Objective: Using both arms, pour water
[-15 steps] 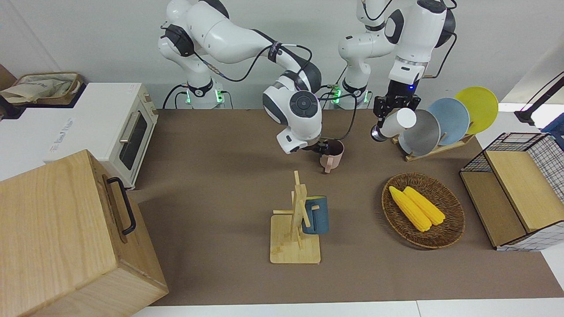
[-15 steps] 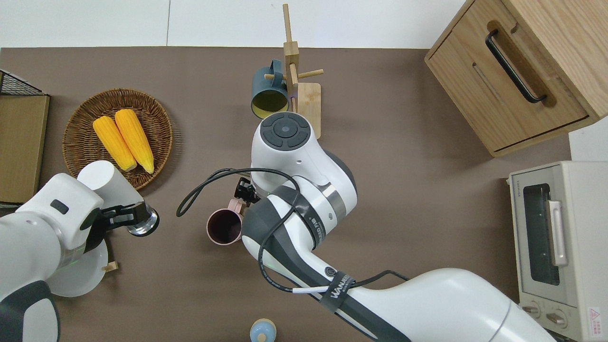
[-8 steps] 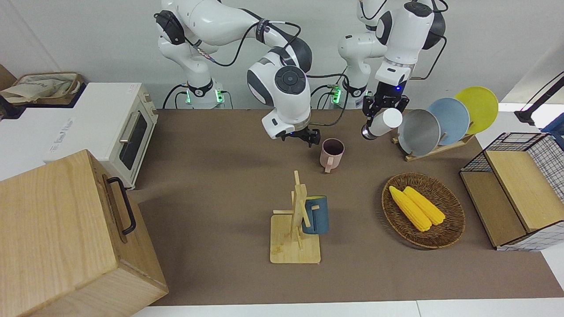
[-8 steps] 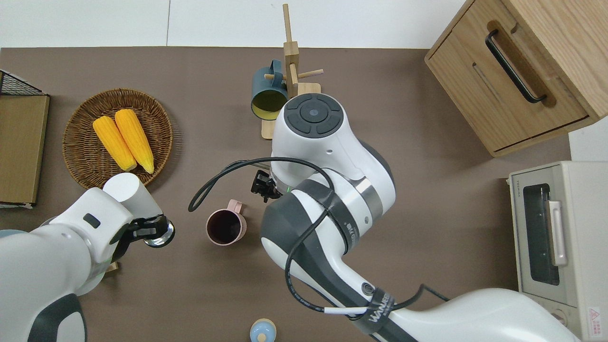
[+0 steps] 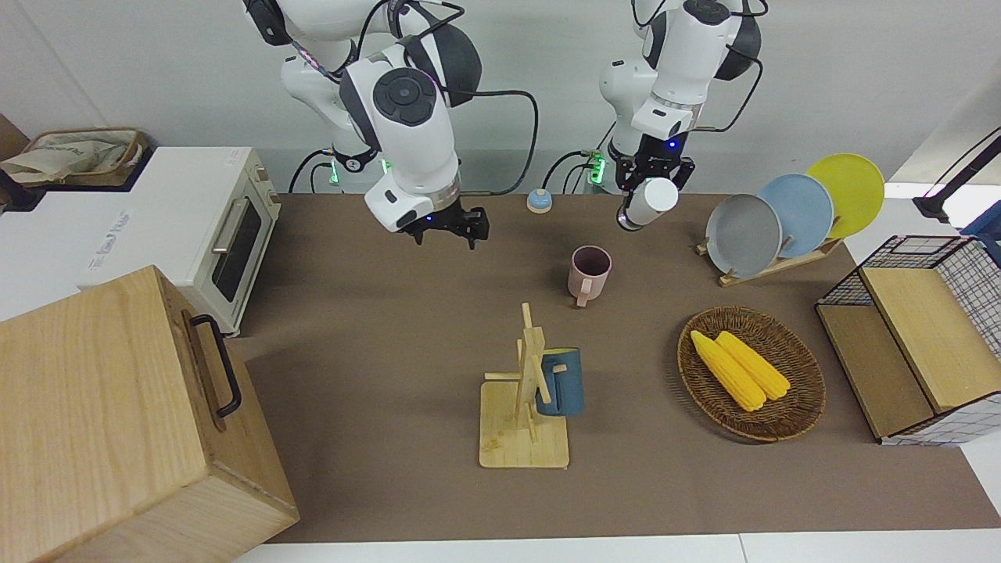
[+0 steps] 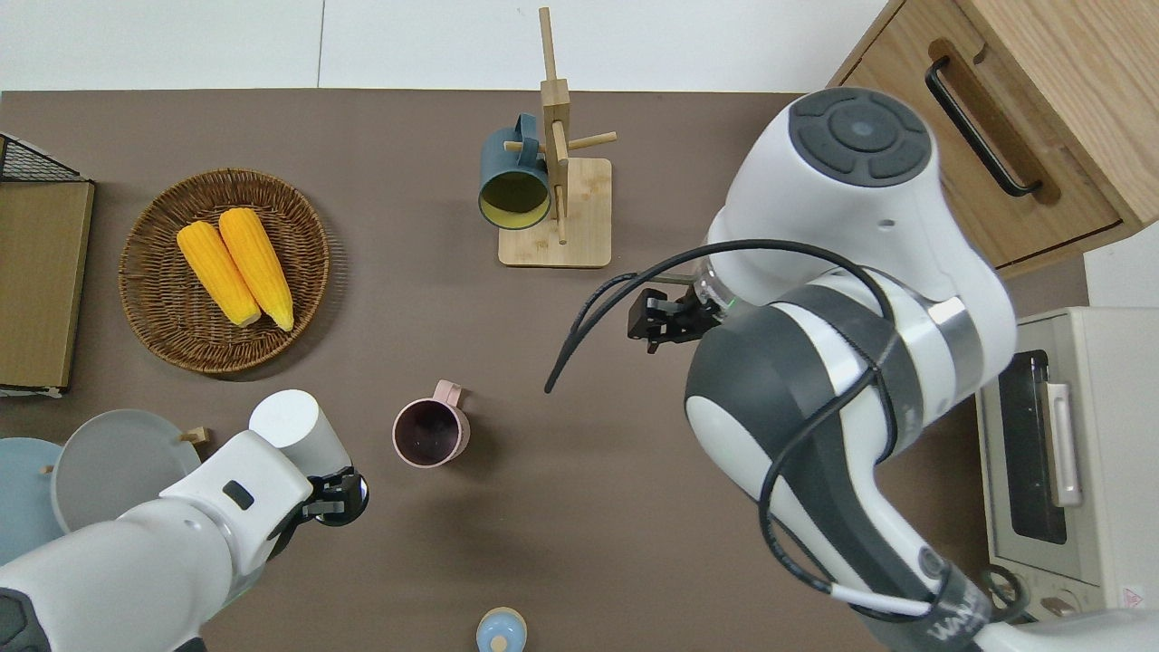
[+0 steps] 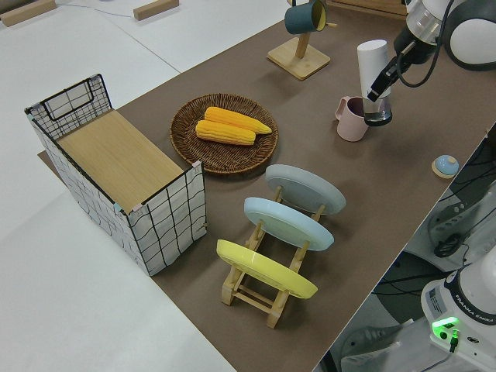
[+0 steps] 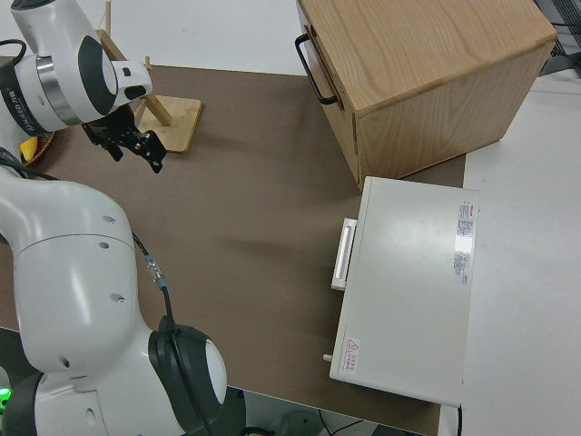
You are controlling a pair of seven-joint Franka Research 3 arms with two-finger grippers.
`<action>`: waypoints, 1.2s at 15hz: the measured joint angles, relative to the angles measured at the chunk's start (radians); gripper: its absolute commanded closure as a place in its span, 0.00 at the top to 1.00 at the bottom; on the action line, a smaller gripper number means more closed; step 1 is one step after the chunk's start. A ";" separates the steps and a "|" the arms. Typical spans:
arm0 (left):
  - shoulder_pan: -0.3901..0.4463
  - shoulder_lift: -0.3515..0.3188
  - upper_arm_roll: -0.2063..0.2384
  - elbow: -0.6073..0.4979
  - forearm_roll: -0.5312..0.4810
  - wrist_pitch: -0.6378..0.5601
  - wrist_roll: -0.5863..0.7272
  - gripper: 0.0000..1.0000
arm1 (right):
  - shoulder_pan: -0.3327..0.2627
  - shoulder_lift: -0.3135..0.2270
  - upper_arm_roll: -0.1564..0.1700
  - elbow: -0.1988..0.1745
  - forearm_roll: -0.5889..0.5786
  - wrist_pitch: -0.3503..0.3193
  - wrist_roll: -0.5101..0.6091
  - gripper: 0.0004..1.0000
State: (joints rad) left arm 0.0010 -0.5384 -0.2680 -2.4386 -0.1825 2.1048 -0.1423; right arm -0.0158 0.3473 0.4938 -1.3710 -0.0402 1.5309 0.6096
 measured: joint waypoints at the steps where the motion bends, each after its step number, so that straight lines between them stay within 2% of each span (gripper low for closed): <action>1: -0.006 -0.009 0.000 -0.012 -0.003 0.000 0.000 0.00 | -0.019 -0.010 -0.001 -0.007 -0.009 0.000 -0.035 0.99; 5: -0.037 -0.050 0.000 -0.061 -0.017 -0.008 -0.001 0.00 | -0.139 -0.051 -0.004 -0.038 -0.043 0.011 -0.214 0.99; 8: -0.048 -0.057 -0.006 -0.073 -0.035 -0.015 -0.003 0.00 | -0.211 -0.111 -0.003 -0.107 -0.071 0.089 -0.377 0.99; 9: -0.048 -0.057 -0.019 -0.076 -0.043 -0.017 -0.003 0.00 | -0.228 -0.134 -0.003 -0.135 -0.075 0.112 -0.411 0.99; 12: -0.049 -0.056 -0.064 -0.085 -0.058 -0.031 -0.006 0.00 | -0.260 -0.170 -0.003 -0.185 -0.080 0.132 -0.465 0.99; 18: -0.049 -0.047 -0.078 -0.092 -0.059 -0.083 -0.007 0.00 | -0.321 -0.174 -0.004 -0.193 -0.103 0.143 -0.592 0.99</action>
State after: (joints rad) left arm -0.0476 -0.5855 -0.3463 -2.5306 -0.2417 2.0218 -0.1490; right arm -0.3372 0.1732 0.4899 -1.5637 -0.1431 1.6737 0.0171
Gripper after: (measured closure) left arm 0.370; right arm 0.004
